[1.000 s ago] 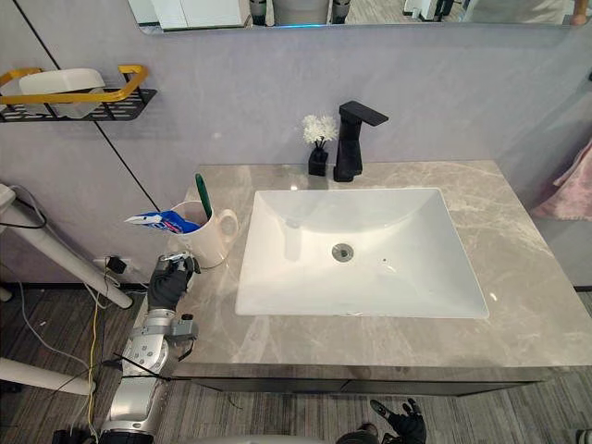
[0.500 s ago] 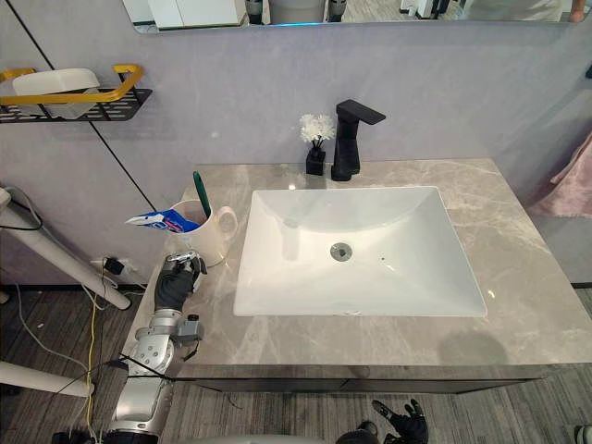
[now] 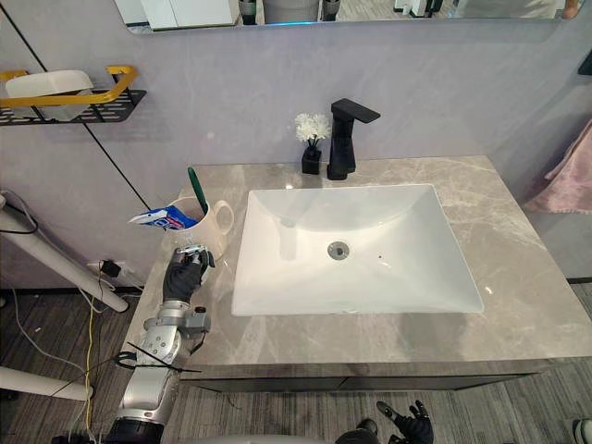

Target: Organize washtable

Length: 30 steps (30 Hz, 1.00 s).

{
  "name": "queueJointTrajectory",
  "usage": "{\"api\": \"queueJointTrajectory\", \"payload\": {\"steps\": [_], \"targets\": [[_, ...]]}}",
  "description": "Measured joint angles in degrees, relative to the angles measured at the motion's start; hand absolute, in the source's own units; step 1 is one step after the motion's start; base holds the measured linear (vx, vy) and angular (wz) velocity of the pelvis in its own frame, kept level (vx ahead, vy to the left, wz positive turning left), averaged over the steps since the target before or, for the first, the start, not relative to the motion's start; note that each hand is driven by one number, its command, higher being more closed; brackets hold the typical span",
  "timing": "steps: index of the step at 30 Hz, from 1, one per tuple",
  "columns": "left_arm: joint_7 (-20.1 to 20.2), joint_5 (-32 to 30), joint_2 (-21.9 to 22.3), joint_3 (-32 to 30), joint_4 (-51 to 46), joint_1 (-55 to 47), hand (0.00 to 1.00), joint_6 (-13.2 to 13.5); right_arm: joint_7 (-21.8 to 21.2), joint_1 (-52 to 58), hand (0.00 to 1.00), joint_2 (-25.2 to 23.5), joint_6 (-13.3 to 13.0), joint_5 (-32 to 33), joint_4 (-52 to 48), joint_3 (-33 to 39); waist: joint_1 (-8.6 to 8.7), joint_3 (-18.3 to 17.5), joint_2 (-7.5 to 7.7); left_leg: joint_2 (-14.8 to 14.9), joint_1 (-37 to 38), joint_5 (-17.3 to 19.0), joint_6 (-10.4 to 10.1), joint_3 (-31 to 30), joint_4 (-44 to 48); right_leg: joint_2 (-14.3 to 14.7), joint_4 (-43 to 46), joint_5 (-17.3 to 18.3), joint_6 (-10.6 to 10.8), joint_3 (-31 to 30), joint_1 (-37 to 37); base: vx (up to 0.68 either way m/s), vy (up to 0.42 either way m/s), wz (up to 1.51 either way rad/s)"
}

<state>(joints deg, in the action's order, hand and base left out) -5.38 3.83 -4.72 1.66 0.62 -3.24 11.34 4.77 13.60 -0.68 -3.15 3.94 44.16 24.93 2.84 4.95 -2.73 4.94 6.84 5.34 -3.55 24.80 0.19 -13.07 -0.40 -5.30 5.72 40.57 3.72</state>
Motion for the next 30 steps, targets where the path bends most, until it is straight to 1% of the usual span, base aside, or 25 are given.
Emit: {"api": "queueJointTrajectory", "payload": {"steps": [4,8,10,13,15,18,22,30], "targets": [[-0.12,-0.05,-0.02,-0.49,0.01,0.0,1.0,-0.29,0.0,0.09,0.0,0.09,0.01,0.0,-0.02,0.03,0.1,-0.18,-0.25,-0.04,0.01,0.0,-0.01,0.62,-0.09,0.23,-0.75,-0.49,0.02,-0.56,-0.14,0.0,-0.006,-0.08],[-0.17,-0.12,-0.06,-2.43,1.99,1.05,1.0,-0.54,-0.01,0.36,0.0,0.11,0.04,-0.02,-0.06,0.04,0.37,-0.52,-0.73,-0.01,0.15,0.01,-0.01,1.08,-0.13,0.46,-1.14,-0.75,0.09,-1.08,-0.17,0.0,-0.015,-0.06],[-0.2,-0.16,-0.17,-2.61,2.56,1.76,1.0,-1.08,-0.03,0.36,0.0,0.11,0.04,-0.03,-0.08,0.04,0.37,-0.54,-0.75,0.01,0.29,0.01,-0.02,1.29,-0.15,0.52,-1.19,-0.79,0.07,-1.31,-0.17,-0.01,-0.012,-0.06],[-0.19,-0.21,-0.7,-2.68,3.52,2.25,1.0,-1.08,-0.04,0.36,0.0,0.12,0.05,-0.04,-0.15,0.03,0.5,-0.56,-0.74,0.03,0.37,0.02,-0.03,1.74,-0.22,0.8,-1.84,-1.27,-0.11,-1.66,-0.17,-0.01,-0.014,-0.09],[-0.16,-0.31,-1.36,-2.76,4.25,2.26,1.0,-1.11,-0.04,0.4,0.0,0.13,0.07,-0.06,-0.16,0.04,1.09,-0.55,-0.74,0.06,0.41,0.03,-0.03,1.88,-0.24,0.88,-1.93,-1.32,-0.15,-1.77,-0.23,0.0,-0.016,-0.05],[-0.05,-1.27,-1.37,-3.31,4.57,2.29,1.0,-1.29,-0.04,0.46,0.0,0.14,0.07,-0.07,-0.17,0.03,1.29,-0.55,-0.74,0.07,0.49,0.03,-0.03,2.03,-0.29,0.91,-1.94,-1.33,-0.16,-1.98,-0.28,0.0,-0.009,-0.02],[-0.01,-1.4,-1.74,-3.52,5.18,3.03,1.0,-1.51,-0.05,0.88,0.0,0.14,0.15,-0.11,-0.5,0.02,1.24,-0.56,-0.74,0.07,0.45,0.03,-0.03,2.12,-0.3,0.95,-1.93,-1.46,-0.29,-2.41,-0.82,0.02,-0.015,-0.05],[-0.02,-2.29,-3.87,-3.61,9.07,6.78,1.0,-2.07,-0.06,1.45,0.0,0.2,0.28,-0.23,-0.63,-0.01,1.55,-0.59,-0.63,0.05,0.53,0.02,-0.03,2.63,-0.22,1.05,-2.67,-2.04,-0.48,-2.99,-1.04,0.0,-0.01,-0.03]]}}
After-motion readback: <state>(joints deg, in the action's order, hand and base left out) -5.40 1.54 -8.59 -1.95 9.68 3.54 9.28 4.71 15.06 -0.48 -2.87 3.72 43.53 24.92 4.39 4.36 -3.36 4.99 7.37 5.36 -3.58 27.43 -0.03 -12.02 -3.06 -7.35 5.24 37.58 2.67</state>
